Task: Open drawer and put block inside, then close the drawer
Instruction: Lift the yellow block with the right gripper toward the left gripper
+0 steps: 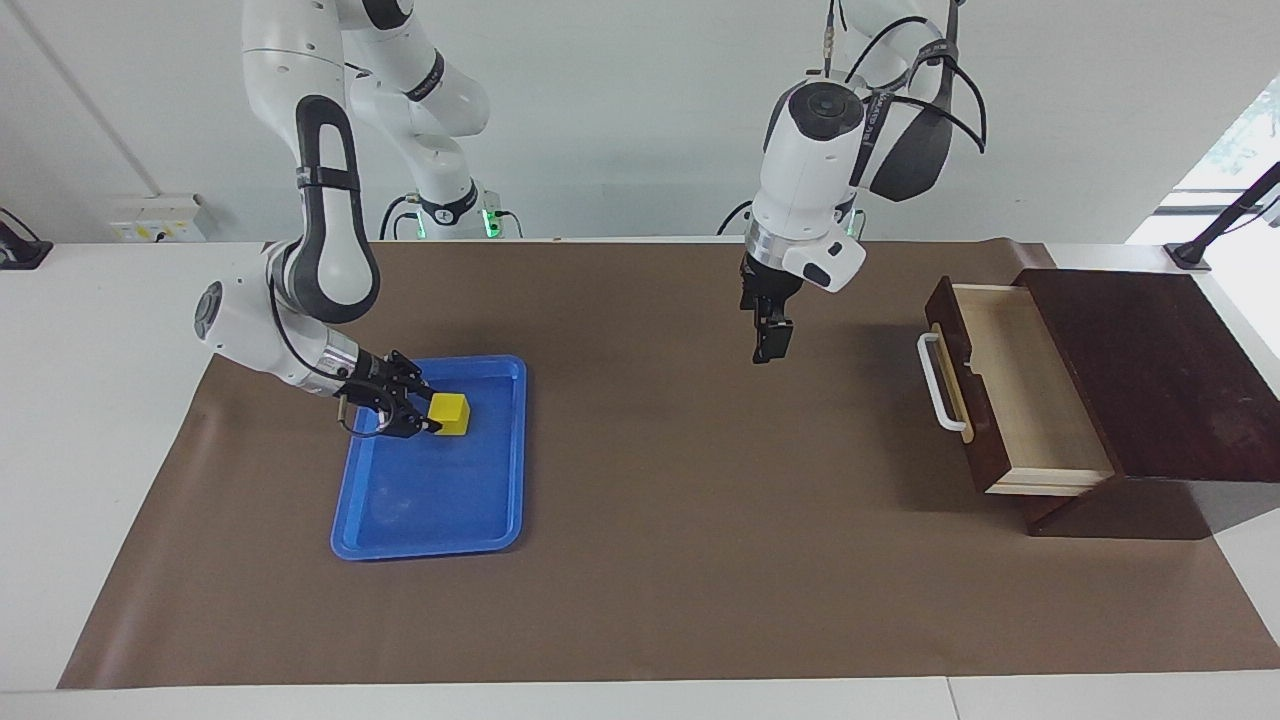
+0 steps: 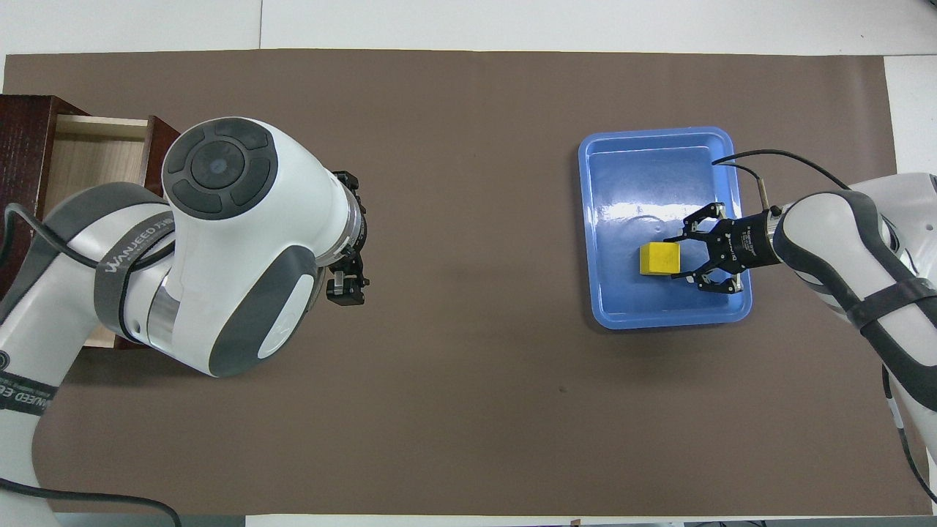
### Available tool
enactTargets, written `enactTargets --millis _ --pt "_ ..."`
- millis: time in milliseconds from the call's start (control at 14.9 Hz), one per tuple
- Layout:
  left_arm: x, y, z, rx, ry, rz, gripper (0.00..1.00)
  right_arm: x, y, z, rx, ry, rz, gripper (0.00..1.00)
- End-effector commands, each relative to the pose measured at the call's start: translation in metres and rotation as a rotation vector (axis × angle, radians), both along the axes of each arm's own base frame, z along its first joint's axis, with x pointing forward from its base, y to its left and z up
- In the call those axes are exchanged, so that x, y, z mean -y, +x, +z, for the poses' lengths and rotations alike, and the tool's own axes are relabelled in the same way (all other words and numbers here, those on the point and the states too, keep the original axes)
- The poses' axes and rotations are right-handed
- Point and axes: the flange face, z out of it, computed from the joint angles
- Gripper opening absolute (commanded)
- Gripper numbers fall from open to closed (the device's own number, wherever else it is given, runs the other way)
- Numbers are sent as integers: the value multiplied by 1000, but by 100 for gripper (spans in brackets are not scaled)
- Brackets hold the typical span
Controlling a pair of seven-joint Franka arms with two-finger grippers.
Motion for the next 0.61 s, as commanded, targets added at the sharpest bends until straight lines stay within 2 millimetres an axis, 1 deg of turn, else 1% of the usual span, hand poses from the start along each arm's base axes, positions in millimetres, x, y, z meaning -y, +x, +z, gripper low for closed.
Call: enactTargets --millis 0,67,134,269,403,471,538 --pt "1 3 1 10 5 -15 100 -1 11 18 43 27 9 0" --pt "1 3 1 10 4 -12 100 -6 15 31 47 39 23 0" --pt "1 3 1 9 3 -13 100 -15 19 43 49 46 35 0" --pt "0 4 1 11 3 -10 100 -38 22 73 64 51 78 0" --pt "0 4 0 11 3 -10 100 -64 23 101 75 58 119 0" --pt "0 4 0 11 3 -10 100 -85 24 114 80 60 144 0" --pt "0 4 1 12 2 -10 100 -99 26 125 74 60 143 0"
